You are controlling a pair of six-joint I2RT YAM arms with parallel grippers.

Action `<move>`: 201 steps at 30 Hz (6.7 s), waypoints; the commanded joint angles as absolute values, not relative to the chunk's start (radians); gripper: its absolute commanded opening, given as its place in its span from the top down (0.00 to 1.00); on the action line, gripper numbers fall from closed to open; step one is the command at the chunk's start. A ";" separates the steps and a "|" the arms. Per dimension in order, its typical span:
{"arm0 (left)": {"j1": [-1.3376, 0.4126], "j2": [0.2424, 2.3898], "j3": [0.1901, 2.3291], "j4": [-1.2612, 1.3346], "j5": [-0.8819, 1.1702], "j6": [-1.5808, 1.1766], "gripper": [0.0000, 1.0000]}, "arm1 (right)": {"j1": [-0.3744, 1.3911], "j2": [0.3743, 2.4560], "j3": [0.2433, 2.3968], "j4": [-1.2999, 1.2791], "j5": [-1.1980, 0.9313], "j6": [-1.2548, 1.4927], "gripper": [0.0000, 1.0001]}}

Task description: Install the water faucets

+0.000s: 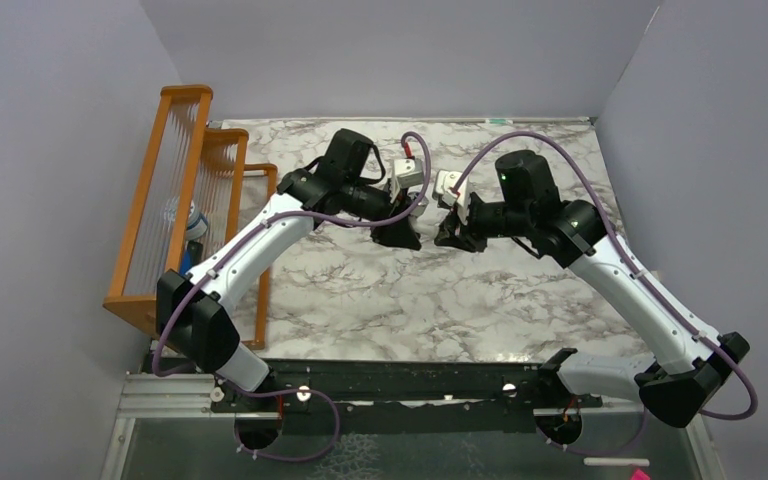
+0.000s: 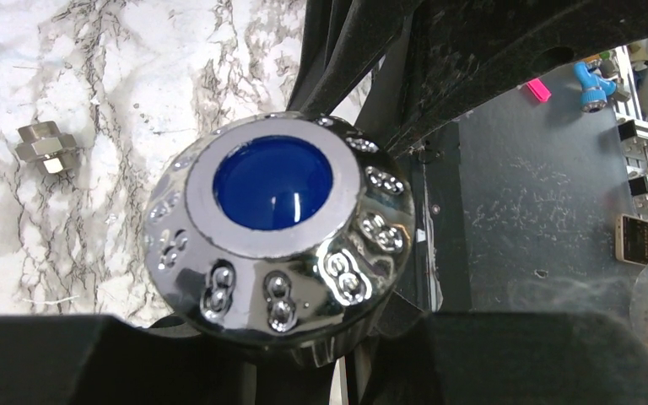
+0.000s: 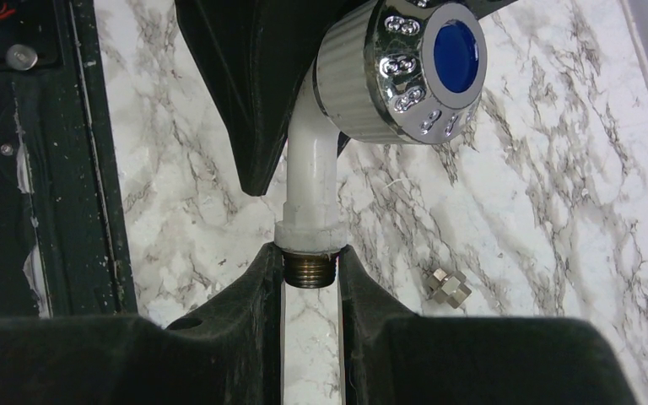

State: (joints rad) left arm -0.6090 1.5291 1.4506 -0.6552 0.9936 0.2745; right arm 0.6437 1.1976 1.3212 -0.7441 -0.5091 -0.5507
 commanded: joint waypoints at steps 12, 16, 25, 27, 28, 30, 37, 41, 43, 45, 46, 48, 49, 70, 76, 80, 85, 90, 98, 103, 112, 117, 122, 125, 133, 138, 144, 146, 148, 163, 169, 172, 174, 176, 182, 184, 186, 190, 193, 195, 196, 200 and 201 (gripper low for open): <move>-0.634 1.499 1.437 -0.501 0.976 0.218 1.00 | 0.655 1.142 1.256 -0.580 -0.536 -0.517 0.82; -0.634 1.487 1.428 -0.494 0.988 0.218 1.00 | 0.656 1.121 1.239 -0.552 -0.532 -0.509 0.91; -0.634 1.478 1.422 -0.490 1.016 0.216 0.53 | 0.655 1.129 1.246 -0.551 -0.548 -0.508 1.00; -0.634 1.471 1.420 -0.486 1.011 0.216 0.47 | 0.655 1.130 1.246 -0.551 -0.549 -0.506 1.00; -0.634 1.470 1.419 -0.485 1.010 0.216 0.46 | 0.655 1.131 1.244 -0.551 -0.549 -0.506 1.00; -0.634 1.467 1.418 -0.481 1.013 0.216 0.46 | 0.656 1.130 1.245 -0.548 -0.548 -0.505 1.00; -0.634 1.475 1.423 -0.475 1.029 0.204 0.84 | 0.656 1.139 1.249 -0.558 -0.550 -0.509 1.00; -0.634 1.482 1.427 -0.468 1.030 0.194 1.00 | 0.655 1.133 1.244 -0.548 -0.546 -0.509 1.00; -0.634 1.483 1.425 -0.461 1.026 0.189 1.00 | 0.656 1.127 1.238 -0.541 -0.543 -0.507 1.00; -0.633 1.480 1.422 -0.443 1.018 0.175 1.00 | 0.656 1.119 1.230 -0.539 -0.540 -0.505 1.00; -0.632 1.475 1.415 -0.423 1.013 0.162 1.00 | 0.655 1.118 1.228 -0.539 -0.541 -0.504 1.00; -0.632 1.460 1.395 -0.371 1.006 0.129 1.00 | 0.655 1.118 1.221 -0.540 -0.553 -0.503 1.00; -0.631 1.450 1.382 -0.338 1.003 0.109 1.00 | 0.655 1.117 1.217 -0.540 -0.565 -0.501 1.00; -0.620 1.447 1.367 -0.290 0.987 0.082 1.00 | 0.656 0.993 1.128 -0.336 -0.409 -0.388 0.54; -0.583 1.426 1.335 -0.304 0.891 0.114 1.00 | 0.656 0.965 1.048 -0.280 -0.019 -0.203 0.51; -0.529 1.414 1.291 -0.275 0.846 0.093 1.00 | 0.655 0.994 0.971 -0.286 0.292 0.058 0.51; -0.432 1.384 1.179 -0.134 0.809 0.006 1.00 | 0.654 1.105 0.903 -0.267 0.420 0.272 0.49; -0.383 1.368 1.105 -0.019 0.733 -0.042 1.00 | 0.645 1.324 0.958 -0.260 0.412 0.351 0.43; -0.353 1.349 1.032 0.093 0.691 -0.057 1.00 | 0.513 1.595 1.091 -0.211 0.260 0.285 0.37; -0.354 1.330 1.005 0.090 0.660 -0.051 1.00 | 0.449 1.715 1.182 -0.207 0.165 0.199 0.35; -0.353 1.337 0.991 0.093 0.659 -0.045 1.00 | 0.416 1.811 1.296 -0.349 0.016 0.056 0.35; -0.354 1.338 0.987 0.095 0.671 -0.041 1.00 | 0.414 1.851 1.343 -0.435 0.016 0.025 0.37; -0.357 1.346 0.985 0.101 0.684 -0.042 1.00 | 0.408 1.877 1.360 -0.488 0.022 0.021 0.40; -0.360 1.350 0.986 0.099 0.688 -0.042 1.00 | 0.402 1.894 1.367 -0.511 0.014 0.022 0.43; -0.365 1.352 0.986 0.097 0.691 -0.038 1.00 | 0.389 1.904 1.356 -0.492 0.007 0.033 0.52; -0.367 1.349 0.988 0.094 0.689 -0.034 1.00 | 0.384 1.892 1.332 -0.462 -0.037 0.061 0.63; -0.372 1.345 0.987 0.088 0.684 -0.031 1.00 | 0.384 1.828 1.241 -0.424 -0.073 0.170 0.81; -0.374 1.346 0.988 0.086 0.683 -0.031 1.00 | 0.383 1.795 1.195 -0.410 -0.075 0.243 0.85; -0.376 1.347 0.988 0.087 0.683 -0.032 1.00 | 0.384 1.760 1.154 -0.405 -0.071 0.328 0.89; -0.379 1.362 0.988 0.087 0.686 -0.035 1.00 | 0.387 1.510 0.876 -0.232 -0.088 0.593 0.48; -0.379 1.364 0.989 0.085 0.683 -0.034 1.00 | 0.385 1.478 0.872 -0.215 -0.051 0.361 0.34; -0.379 1.365 0.988 0.087 0.684 -0.032 1.00 | 0.385 1.475 0.852 -0.158 -0.103 0.261 0.31; -0.379 1.367 0.988 0.088 0.685 -0.034 1.00 | 0.385 1.482 0.833 -0.101 -0.127 0.216 0.27; -0.380 1.367 0.988 0.088 0.686 -0.034 1.00 | 0.386 1.505 0.831 -0.064 -0.145 0.185 0.26; -0.380 1.368 0.988 0.085 0.681 -0.028 1.00 | 0.385 1.561 0.855 -0.066 -0.261 0.140 0.26; -0.380 1.370 0.988 0.082 0.678 -0.028 1.00 | 0.385 1.564 0.855 -0.080 -0.290 0.134 0.26; -0.380 1.373 0.988 0.083 0.680 -0.028 1.00 | 0.385 1.571 0.856 -0.107 -0.311 0.129 0.26; -0.380 1.374 0.989 0.083 0.681 -0.027 1.00 | 0.386 1.546 0.825 -0.110 -0.348 0.153 0.28; -0.380 1.375 0.989 0.082 0.682 -0.028 1.00 | 0.386 1.533 0.813 -0.116 -0.369 0.184 0.31; -0.380 1.375 0.989 0.083 0.683 -0.028 1.00 | 0.385 1.530 0.807 -0.118 -0.386 0.203 0.33; -0.380 1.376 0.989 0.084 0.683 -0.028 1.00 | 0.386 1.528 0.806 -0.120 -0.388 0.213 0.34; -0.380 1.376 0.988 0.084 0.683 -0.029 1.00 | 0.386 1.509 0.788 -0.139 -0.382 0.241 0.40; -0.380 1.375 0.988 0.084 0.683 -0.029 1.00 | 0.385 1.498 0.778 -0.139 -0.377 0.243 0.40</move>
